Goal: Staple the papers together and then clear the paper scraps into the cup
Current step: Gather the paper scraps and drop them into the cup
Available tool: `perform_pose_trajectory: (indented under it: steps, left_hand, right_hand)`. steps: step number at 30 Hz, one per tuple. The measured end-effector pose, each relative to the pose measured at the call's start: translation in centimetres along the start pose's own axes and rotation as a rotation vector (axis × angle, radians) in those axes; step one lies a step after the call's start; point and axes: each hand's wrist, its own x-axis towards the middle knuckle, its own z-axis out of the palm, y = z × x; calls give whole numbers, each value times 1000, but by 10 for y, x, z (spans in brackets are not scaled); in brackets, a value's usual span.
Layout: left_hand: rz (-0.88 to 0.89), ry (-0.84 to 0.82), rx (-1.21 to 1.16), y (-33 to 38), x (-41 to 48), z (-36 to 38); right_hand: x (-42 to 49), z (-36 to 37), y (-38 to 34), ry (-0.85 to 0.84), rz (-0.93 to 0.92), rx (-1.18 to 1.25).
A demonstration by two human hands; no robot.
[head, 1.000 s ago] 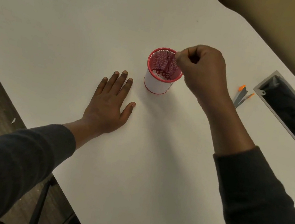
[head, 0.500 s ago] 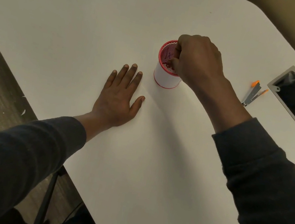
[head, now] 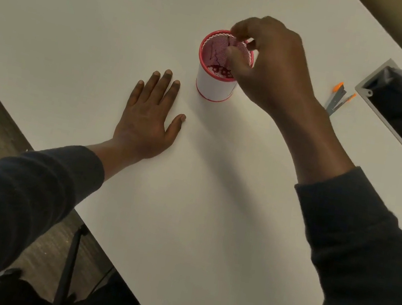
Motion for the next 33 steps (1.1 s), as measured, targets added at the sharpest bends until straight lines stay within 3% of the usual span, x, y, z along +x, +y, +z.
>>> perform_pose_trajectory:
  steps: [3, 6, 12, 17, 33]
  left_hand:
    - [1, 3, -7, 0, 0, 1]
    - [-1, -6, -1, -1, 1, 1]
    - [0, -5, -3, 0, 0, 0]
    - [1, -1, -6, 1, -1, 0]
    - [-5, -17, -17, 0, 1, 0]
  right_hand:
    - [-47, 0, 27, 137, 106, 134]
    - [-120, 19, 51, 146, 271, 141]
    - [-236, 58, 44, -192, 453, -107]
    - [-237, 79, 15, -238, 497, -171]
    - [-191, 105, -4, -275, 354, -192]
